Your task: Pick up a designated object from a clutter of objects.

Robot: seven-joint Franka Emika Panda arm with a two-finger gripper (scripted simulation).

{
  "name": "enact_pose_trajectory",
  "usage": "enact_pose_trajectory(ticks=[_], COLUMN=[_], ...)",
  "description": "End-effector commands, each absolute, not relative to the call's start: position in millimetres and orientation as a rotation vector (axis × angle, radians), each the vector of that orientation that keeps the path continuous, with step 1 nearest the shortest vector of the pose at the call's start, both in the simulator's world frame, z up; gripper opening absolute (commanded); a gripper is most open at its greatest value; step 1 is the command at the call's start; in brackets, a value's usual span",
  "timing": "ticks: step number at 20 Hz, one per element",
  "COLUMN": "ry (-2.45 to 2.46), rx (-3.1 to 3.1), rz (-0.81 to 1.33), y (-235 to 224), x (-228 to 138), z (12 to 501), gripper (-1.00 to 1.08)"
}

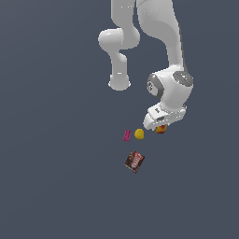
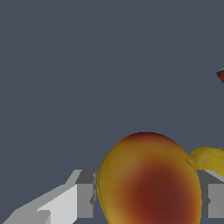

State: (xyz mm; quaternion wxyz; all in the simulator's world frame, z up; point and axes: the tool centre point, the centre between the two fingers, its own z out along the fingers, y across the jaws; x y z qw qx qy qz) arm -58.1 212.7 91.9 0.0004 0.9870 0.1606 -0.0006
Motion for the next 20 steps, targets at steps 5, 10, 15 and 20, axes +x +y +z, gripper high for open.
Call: enact_pose_trajectory(ticks=[5,10,15,20], ry=[0.505,0.506,0.507,0.507], rx=[3.101,3.102,3.103,3.104], rz=[0.0,0.0,0.0,0.0], y=[199.1,186.8,174.6,162.7], x=[-61.5,-64.7,-67.4,-69.4], z=[150.6,204.0,256.6,307.5], gripper=[-1.0,-1.0,-1.0,-1.0])
